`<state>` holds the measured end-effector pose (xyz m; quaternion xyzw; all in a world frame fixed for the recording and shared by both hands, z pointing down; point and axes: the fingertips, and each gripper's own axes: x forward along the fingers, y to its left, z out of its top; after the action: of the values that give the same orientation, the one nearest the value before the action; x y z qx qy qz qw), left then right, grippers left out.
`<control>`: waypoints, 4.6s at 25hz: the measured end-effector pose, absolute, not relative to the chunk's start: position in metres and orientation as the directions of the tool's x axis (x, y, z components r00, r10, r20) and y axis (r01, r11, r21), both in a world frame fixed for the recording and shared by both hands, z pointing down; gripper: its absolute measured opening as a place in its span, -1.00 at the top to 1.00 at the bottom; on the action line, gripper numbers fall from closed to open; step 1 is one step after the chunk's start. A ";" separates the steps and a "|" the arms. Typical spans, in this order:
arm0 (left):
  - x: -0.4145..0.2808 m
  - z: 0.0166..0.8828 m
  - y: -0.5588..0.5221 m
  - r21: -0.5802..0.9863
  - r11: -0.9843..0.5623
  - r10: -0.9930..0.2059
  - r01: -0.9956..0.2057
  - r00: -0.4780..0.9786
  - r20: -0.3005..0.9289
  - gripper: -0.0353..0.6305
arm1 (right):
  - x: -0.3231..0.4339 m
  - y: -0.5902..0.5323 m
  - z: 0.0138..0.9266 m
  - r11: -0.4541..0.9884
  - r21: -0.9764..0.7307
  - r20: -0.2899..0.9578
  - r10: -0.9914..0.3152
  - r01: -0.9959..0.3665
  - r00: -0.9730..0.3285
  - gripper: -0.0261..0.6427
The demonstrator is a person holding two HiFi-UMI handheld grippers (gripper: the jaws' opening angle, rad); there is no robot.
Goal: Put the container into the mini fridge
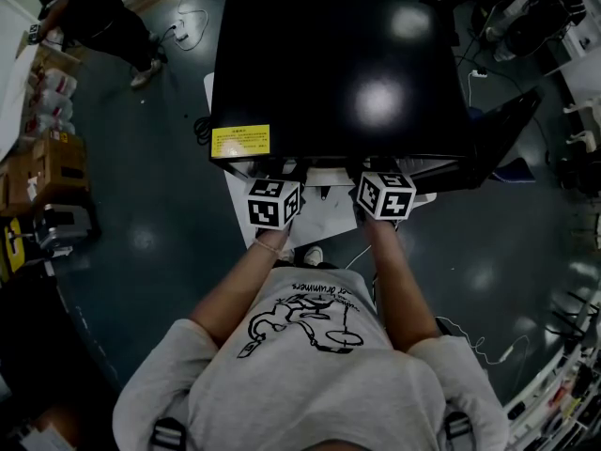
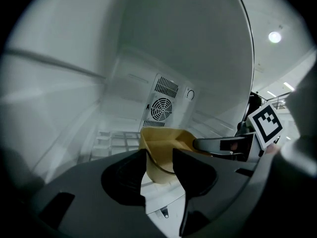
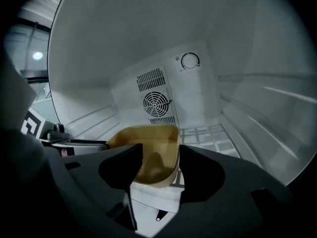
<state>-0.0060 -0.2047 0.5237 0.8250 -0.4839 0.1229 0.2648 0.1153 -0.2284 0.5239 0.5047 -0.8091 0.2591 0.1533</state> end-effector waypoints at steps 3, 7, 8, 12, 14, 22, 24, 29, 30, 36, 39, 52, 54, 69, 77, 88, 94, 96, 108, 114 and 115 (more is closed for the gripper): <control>-0.006 0.523 -0.206 0.314 -0.392 -0.736 -0.865 0.500 0.457 0.39 | 0.116 -0.229 0.524 0.354 -0.262 0.507 -0.741 -0.898 -0.440 0.24; -0.006 0.524 -0.206 0.312 -0.389 -0.739 -0.867 0.496 0.456 0.37 | 0.117 -0.229 0.524 0.350 -0.260 0.509 -0.742 -0.900 -0.435 0.23; -0.006 0.523 -0.206 0.311 -0.389 -0.740 -0.867 0.495 0.455 0.36 | 0.118 -0.229 0.525 0.348 -0.260 0.510 -0.743 -0.901 -0.434 0.22; -0.007 0.523 -0.207 0.308 -0.389 -0.742 -0.868 0.493 0.454 0.35 | 0.119 -0.230 0.524 0.343 -0.258 0.508 -0.747 -0.903 -0.429 0.22; -0.007 0.523 -0.208 0.307 -0.388 -0.743 -0.869 0.492 0.454 0.34 | 0.119 -0.230 0.523 0.343 -0.256 0.506 -0.749 -0.904 -0.428 0.21; -0.010 0.522 -0.206 0.306 -0.386 -0.746 -0.870 0.490 0.451 0.34 | 0.123 -0.227 0.518 0.340 -0.242 0.492 -0.764 -0.909 -0.417 0.21; -0.011 0.521 -0.205 0.307 -0.386 -0.747 -0.870 0.490 0.449 0.34 | 0.123 -0.225 0.516 0.341 -0.238 0.486 -0.769 -0.909 -0.416 0.21; -0.011 0.518 -0.200 0.314 -0.389 -0.745 -0.866 0.496 0.445 0.34 | 0.123 -0.219 0.510 0.352 -0.225 0.470 -0.778 -0.909 -0.418 0.21; -0.011 0.517 -0.198 0.315 -0.390 -0.745 -0.865 0.498 0.444 0.34 | 0.122 -0.217 0.508 0.355 -0.223 0.466 -0.780 -0.908 -0.419 0.21; -0.013 0.508 -0.190 0.317 -0.397 -0.752 -0.861 0.504 0.425 0.34 | 0.119 -0.206 0.496 0.372 -0.198 0.443 -0.791 -0.907 -0.421 0.21; -0.012 0.505 -0.185 0.317 -0.401 -0.755 -0.860 0.506 0.418 0.34 | 0.118 -0.200 0.492 0.381 -0.185 0.437 -0.794 -0.906 -0.422 0.21; -0.004 0.471 -0.161 0.290 -0.475 -0.754 -0.831 0.554 0.352 0.33 | 0.108 -0.167 0.475 0.429 -0.191 0.407 -0.784 -0.883 -0.469 0.22; -0.004 0.465 -0.156 0.290 -0.488 -0.750 -0.823 0.566 0.342 0.33 | 0.106 -0.161 0.469 0.439 -0.189 0.398 -0.783 -0.878 -0.477 0.22; 0.002 0.424 -0.126 0.271 -0.581 -0.720 -0.768 0.640 0.270 0.34 | 0.083 -0.127 0.420 0.518 -0.184 0.328 -0.769 -0.836 -0.549 0.29; 0.007 0.402 -0.117 0.257 -0.618 -0.712 -0.743 0.668 0.219 0.34 | 0.074 -0.113 0.398 0.553 -0.178 0.294 -0.760 -0.814 -0.580 0.34; 0.009 0.381 -0.105 0.206 -0.671 -0.694 -0.712 0.701 0.161 0.47 | 0.055 -0.095 0.375 0.629 -0.141 0.254 -0.723 -0.764 -0.642 0.39; 0.007 0.371 -0.098 0.181 -0.690 -0.688 -0.701 0.712 0.140 0.60 | 0.050 -0.087 0.367 0.658 -0.116 0.233 -0.710 -0.744 -0.664 0.48; 0.007 0.367 -0.095 0.177 -0.696 -0.684 -0.696 0.717 0.130 0.63 | 0.049 -0.084 0.363 0.660 -0.110 0.223 -0.712 -0.743 -0.665 0.52; 0.012 0.345 -0.078 0.140 -0.741 -0.655 -0.657 0.753 0.067 0.84 | 0.046 -0.069 0.346 0.685 -0.078 0.201 -0.701 -0.724 -0.684 0.75; 0.014 0.337 -0.071 0.128 -0.760 -0.638 -0.637 0.769 0.043 0.84 | 0.041 -0.060 0.338 0.695 -0.066 0.188 -0.696 -0.716 -0.693 0.77; 0.015 0.336 -0.070 0.128 -0.762 -0.636 -0.635 0.771 0.040 0.84 | 0.041 -0.059 0.337 0.697 -0.063 0.187 -0.695 -0.715 -0.694 0.77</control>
<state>0.0145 -0.0702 0.3358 0.9385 -0.3386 -0.0028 0.0673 0.0407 -0.0593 0.3375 0.3839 -0.9180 0.0653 0.0744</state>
